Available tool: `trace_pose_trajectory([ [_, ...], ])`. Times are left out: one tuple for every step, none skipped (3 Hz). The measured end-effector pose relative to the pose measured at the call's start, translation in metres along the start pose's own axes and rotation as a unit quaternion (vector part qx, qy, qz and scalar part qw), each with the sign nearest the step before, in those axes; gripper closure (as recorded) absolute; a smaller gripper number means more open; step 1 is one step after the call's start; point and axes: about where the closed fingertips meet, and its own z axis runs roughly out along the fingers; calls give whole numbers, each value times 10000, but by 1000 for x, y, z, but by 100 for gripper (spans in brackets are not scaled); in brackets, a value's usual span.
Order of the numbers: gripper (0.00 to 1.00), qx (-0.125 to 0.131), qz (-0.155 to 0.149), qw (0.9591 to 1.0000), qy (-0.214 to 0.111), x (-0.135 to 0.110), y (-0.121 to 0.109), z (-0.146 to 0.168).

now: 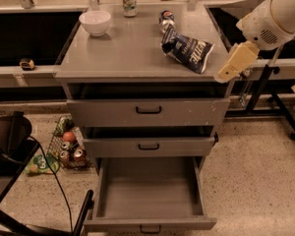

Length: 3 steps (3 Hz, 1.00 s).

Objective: Place blue chip bag into bottom drawer

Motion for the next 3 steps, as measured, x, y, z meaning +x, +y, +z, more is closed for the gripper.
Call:
trace_pose_trajectory([
  [0, 0, 0, 10000, 0, 0, 0, 0],
  [0, 41, 40, 9998, -168, -8, -15, 23],
  [0, 172, 321, 9976, -587, -23, -43, 60],
])
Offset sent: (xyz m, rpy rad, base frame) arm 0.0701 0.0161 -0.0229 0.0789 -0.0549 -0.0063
